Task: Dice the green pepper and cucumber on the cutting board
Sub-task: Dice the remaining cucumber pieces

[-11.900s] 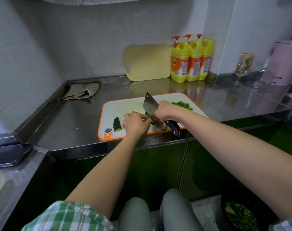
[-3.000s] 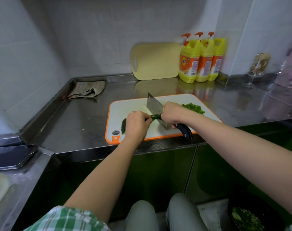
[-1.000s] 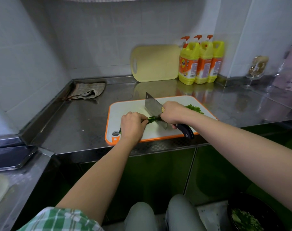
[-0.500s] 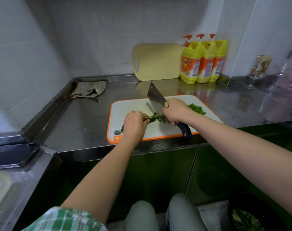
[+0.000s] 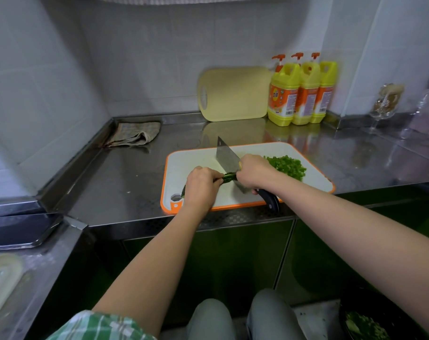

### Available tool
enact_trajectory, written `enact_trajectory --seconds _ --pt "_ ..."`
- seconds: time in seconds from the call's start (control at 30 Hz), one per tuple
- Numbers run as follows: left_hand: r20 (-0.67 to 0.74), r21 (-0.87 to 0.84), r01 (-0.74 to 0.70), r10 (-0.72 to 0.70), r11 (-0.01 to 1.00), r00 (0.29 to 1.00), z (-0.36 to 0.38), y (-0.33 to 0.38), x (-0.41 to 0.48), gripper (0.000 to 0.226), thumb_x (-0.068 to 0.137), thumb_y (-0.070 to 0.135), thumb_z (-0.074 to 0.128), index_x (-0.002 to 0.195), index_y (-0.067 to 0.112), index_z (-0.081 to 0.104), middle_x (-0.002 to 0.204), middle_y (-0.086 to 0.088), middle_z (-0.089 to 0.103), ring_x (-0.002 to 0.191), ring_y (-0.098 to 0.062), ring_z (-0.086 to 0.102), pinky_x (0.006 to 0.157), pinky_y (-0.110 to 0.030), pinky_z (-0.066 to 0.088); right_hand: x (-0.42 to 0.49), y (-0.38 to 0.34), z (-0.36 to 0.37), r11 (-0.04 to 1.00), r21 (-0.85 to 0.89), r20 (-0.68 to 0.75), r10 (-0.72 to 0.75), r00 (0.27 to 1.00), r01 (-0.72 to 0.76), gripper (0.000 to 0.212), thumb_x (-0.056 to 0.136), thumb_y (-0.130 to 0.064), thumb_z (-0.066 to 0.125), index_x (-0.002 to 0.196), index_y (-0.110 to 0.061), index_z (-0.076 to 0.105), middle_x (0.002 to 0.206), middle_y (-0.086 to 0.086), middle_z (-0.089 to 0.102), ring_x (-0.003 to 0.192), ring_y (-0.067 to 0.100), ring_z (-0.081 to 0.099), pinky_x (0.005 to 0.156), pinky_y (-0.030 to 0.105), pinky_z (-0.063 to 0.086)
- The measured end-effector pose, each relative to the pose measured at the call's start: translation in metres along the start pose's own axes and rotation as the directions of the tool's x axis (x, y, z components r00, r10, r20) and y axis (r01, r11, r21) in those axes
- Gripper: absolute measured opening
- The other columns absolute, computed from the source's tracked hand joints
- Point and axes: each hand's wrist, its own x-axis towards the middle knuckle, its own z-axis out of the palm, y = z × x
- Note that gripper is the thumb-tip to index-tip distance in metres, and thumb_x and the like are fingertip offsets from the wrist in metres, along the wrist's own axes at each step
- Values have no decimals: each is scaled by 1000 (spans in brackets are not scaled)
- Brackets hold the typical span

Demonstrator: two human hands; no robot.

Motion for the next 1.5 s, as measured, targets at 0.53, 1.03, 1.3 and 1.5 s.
enact_trajectory --seconds 0.53,1.03,1.3,1.5 --pt "18 11 19 -19 1000 1000 -3 4 0 19 91 18 65 106 16 76 101 -7 74 98 -27 58 78 -34 40 -14 -7 -15 997 -72 71 2 997 4 12 85 2 48 88 2 60 49 9 56 52 23 63 47 25 45" --pt "14 -11 39 -39 999 999 -4 4 1 19 90 19 66 106 15 76 101 -6 73 98 -26 58 82 -36 44 -12 -2 -22 999 -30 56 -27 998 28 13 88 -4 41 83 -3 54 41 8 56 38 18 54 44 22 42" --pt "21 4 21 -21 1000 1000 -5 5 -1 20 91 18 64 108 15 75 102 -7 72 99 -26 56 81 -35 43 -7 -4 -1 1000 -18 24 13 1000 -13 13 82 2 56 91 1 65 72 14 66 58 27 67 59 34 56" --pt "10 12 20 -20 1000 1000 -7 5 -1 20 89 18 66 107 15 75 101 -7 66 98 -25 56 75 -27 34 -7 5 -6 996 84 -87 -19 996 26 21 94 -9 45 73 -10 45 67 11 58 40 20 57 39 21 40"
